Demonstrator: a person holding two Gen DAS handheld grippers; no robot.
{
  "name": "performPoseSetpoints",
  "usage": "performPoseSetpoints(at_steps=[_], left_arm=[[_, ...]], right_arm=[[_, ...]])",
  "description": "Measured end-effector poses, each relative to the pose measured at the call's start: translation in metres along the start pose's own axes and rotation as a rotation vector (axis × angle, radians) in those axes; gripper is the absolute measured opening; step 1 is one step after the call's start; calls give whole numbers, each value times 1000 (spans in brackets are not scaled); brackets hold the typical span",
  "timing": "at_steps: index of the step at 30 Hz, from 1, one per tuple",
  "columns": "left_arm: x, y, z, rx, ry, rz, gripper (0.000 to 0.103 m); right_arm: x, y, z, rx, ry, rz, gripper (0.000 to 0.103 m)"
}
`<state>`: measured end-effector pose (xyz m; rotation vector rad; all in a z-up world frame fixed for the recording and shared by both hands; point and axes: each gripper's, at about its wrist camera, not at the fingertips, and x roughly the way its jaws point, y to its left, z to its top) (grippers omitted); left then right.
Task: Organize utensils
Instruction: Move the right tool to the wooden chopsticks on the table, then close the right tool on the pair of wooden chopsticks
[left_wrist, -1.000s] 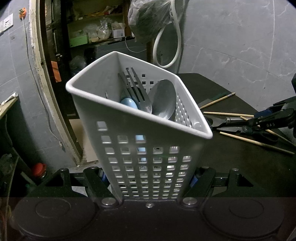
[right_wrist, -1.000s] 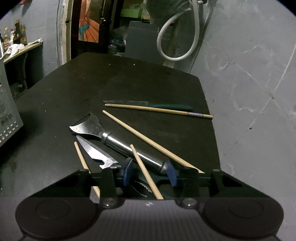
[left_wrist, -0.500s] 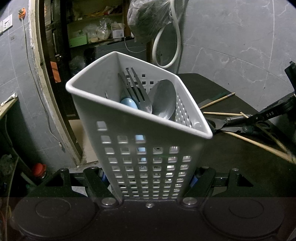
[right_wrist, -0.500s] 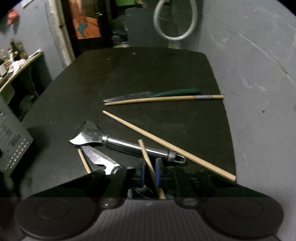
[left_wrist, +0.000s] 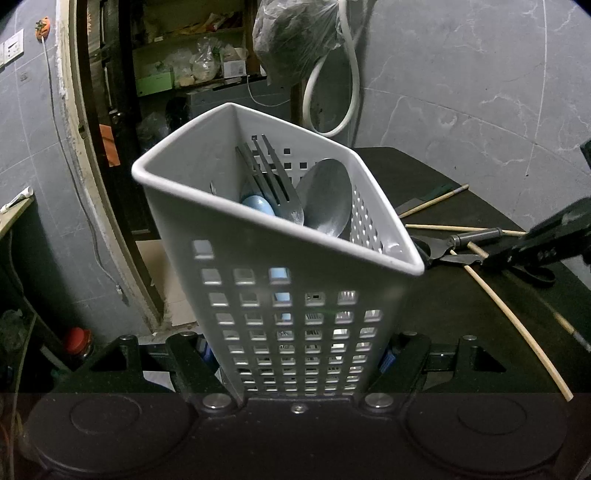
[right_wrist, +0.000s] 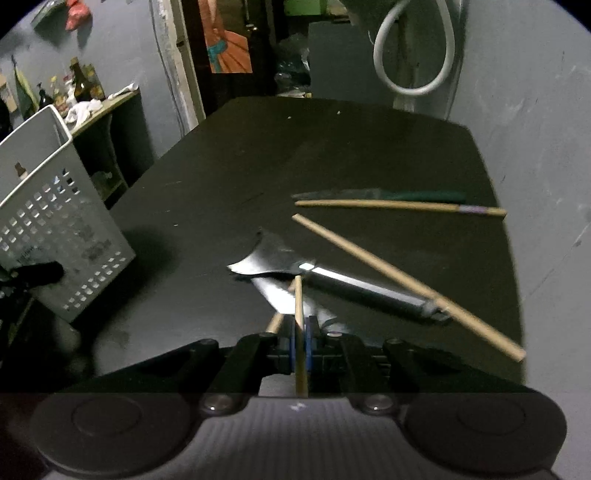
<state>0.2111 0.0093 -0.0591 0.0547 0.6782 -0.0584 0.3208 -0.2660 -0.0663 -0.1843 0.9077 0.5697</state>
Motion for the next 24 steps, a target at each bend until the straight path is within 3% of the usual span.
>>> performPoseSetpoints(at_steps=[6,9,11,14,18,19,20,24], left_arm=[[0,2,-1,7,-2,-7,76],[0,4,-2,9,-3,-12,76],[0,5,-2,12,-4,-16,76],[0,6,-3,14,-4,-22,76],[2,8,-3,22,-5,-31,76],[1,9,-3,24,-5,-33,76],[1,9,-4,26,-5,-35,76],[1,12,-3,29,-6,-43,76]], right_arm=[[15,9,-4,126,-20,-28,7],[16,8,-5,188,-25,-44,18],[12,10,-9,189,-20,-43,35],[7,20,-16,157,5,-58,38],[4,30,-24,117,9,-80,32],[4,33,-24,106,14,-82,17],[3,36,-23,94,20,-77,9],[0,47,-27,58,32,-22,7]])
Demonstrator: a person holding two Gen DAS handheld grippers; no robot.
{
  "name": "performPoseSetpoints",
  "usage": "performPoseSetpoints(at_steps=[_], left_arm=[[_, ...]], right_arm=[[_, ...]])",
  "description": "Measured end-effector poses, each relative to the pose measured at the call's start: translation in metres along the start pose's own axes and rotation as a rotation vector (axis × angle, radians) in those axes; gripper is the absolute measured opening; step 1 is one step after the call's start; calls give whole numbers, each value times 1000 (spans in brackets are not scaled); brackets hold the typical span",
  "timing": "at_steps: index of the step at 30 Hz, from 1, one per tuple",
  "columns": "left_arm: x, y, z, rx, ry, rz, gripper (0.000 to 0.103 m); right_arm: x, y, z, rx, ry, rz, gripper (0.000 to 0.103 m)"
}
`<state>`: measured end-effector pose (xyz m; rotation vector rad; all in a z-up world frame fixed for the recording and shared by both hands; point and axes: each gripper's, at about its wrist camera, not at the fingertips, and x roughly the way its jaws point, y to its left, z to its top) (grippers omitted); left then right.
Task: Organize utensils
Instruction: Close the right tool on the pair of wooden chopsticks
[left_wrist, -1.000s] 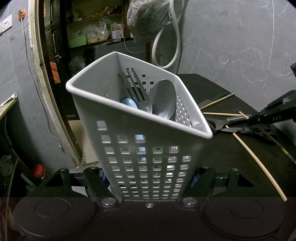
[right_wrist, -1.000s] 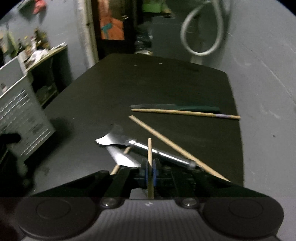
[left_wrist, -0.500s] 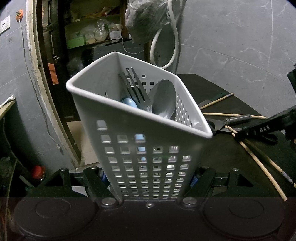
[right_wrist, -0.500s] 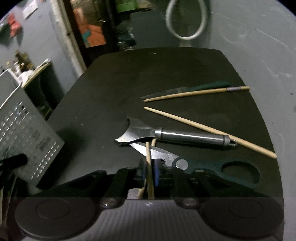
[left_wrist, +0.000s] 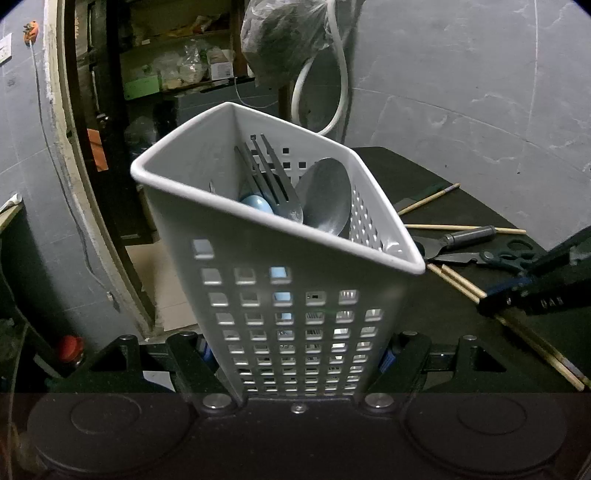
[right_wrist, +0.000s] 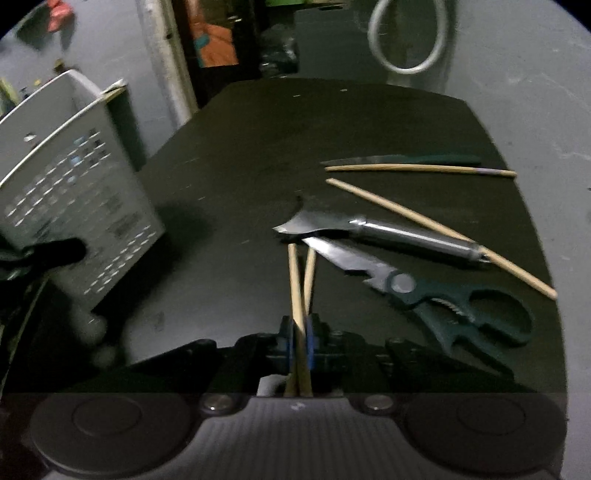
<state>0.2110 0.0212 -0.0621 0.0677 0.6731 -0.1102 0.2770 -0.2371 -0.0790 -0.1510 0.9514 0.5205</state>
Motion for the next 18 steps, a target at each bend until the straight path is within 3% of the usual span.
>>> performPoseSetpoints(at_steps=[8,18], left_arm=[[0,3,-1,6,-2,-14,76],[0,6,0,15,0,-26,77]], right_arm=[[-11,30,-18,-139,26,111,7],[-4,21,-9,-43,4,148,7]])
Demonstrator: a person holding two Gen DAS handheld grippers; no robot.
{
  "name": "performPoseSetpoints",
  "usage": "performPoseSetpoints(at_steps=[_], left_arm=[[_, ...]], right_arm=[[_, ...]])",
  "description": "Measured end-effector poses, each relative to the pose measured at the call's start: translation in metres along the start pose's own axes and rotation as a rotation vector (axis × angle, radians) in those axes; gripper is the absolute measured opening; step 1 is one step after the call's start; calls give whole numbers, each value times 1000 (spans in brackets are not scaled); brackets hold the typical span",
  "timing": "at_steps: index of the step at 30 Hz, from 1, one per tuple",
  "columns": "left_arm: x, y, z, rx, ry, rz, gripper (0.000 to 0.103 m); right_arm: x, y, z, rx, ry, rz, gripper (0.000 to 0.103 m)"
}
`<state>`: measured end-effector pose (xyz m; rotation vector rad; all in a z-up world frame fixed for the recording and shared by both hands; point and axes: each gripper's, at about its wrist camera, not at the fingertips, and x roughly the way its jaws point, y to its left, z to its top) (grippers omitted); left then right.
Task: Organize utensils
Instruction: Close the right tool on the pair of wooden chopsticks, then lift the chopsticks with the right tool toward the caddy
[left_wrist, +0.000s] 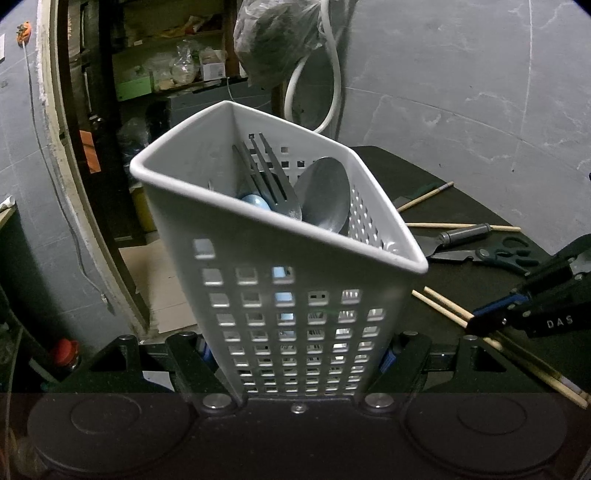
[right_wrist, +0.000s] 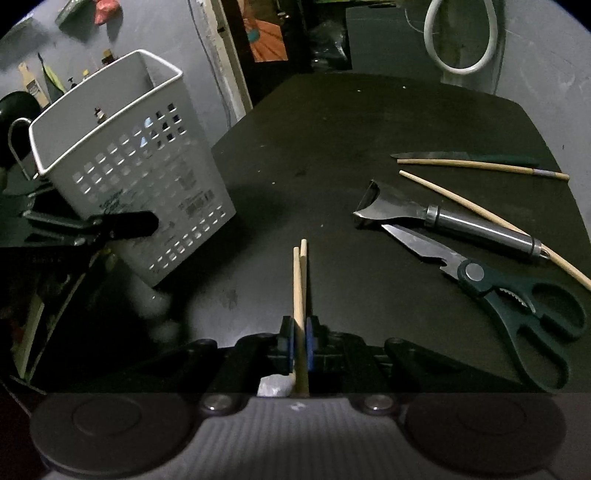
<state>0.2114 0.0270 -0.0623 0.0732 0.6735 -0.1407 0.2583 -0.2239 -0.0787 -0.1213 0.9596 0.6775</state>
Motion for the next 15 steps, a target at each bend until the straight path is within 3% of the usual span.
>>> performPoseSetpoints(at_steps=[7,11,15], left_arm=[[1,0,1,2,0,-4,77],[1,0,1,1,0,-4,77],[1,1,1,1,0,-4,77]], right_arm=[[6,-4,6,57,-8,-16,10],[3,-2,5,36,0,-23,26],[2,0,5,26,11,-30,32]])
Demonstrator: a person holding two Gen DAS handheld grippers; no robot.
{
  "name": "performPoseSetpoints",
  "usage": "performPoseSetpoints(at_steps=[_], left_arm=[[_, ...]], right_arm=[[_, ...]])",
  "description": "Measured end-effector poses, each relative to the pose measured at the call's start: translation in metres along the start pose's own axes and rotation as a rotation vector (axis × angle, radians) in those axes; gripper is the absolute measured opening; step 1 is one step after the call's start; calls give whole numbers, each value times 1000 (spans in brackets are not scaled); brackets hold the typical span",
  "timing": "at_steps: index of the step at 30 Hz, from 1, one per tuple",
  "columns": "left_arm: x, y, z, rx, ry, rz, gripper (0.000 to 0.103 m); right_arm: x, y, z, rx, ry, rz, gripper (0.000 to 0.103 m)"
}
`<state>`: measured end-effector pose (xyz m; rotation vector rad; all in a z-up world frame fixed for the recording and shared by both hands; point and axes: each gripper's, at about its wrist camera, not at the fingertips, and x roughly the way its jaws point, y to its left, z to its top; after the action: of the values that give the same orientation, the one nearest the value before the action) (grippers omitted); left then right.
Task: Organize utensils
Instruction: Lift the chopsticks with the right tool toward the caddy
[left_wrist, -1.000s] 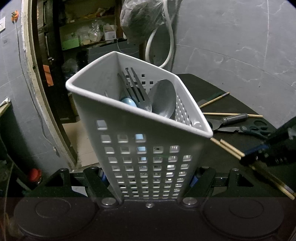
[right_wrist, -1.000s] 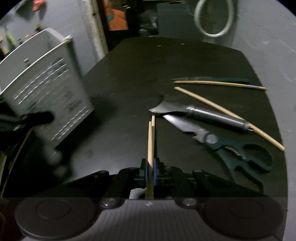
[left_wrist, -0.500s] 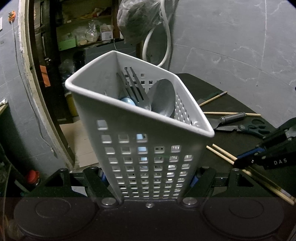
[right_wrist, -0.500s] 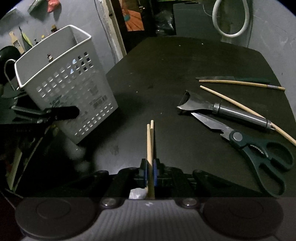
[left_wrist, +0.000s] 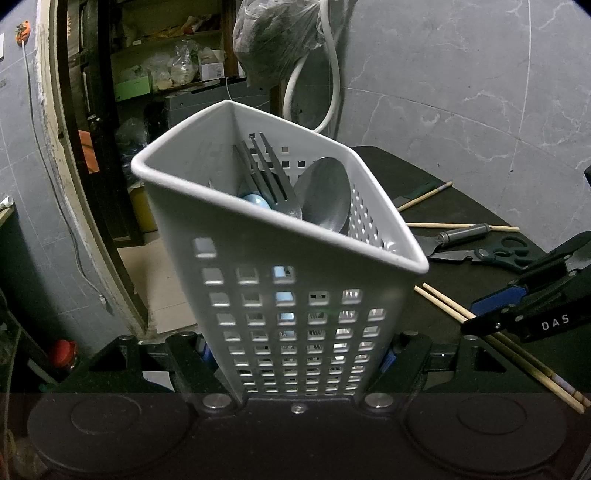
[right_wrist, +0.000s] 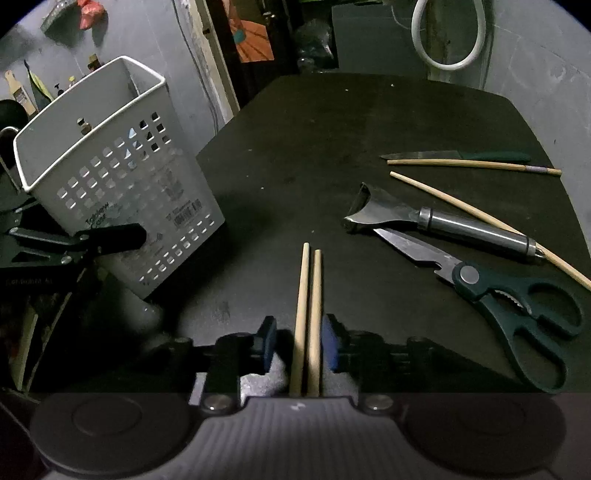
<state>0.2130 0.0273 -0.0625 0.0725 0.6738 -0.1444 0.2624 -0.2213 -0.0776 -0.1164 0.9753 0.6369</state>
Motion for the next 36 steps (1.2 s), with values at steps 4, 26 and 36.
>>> performPoseSetpoints(at_steps=[4,26,36], left_arm=[[0,0,0,-1,0,1,77],[0,0,-1,-8,-3,1,76],[-2,0,-1,-12,-2,2,76]], right_arm=[[1,8,1,-50,22,-31,26],[-7,20,-9,-190,117,-74,42],[-20,17,-28,-186,168,-83,28]])
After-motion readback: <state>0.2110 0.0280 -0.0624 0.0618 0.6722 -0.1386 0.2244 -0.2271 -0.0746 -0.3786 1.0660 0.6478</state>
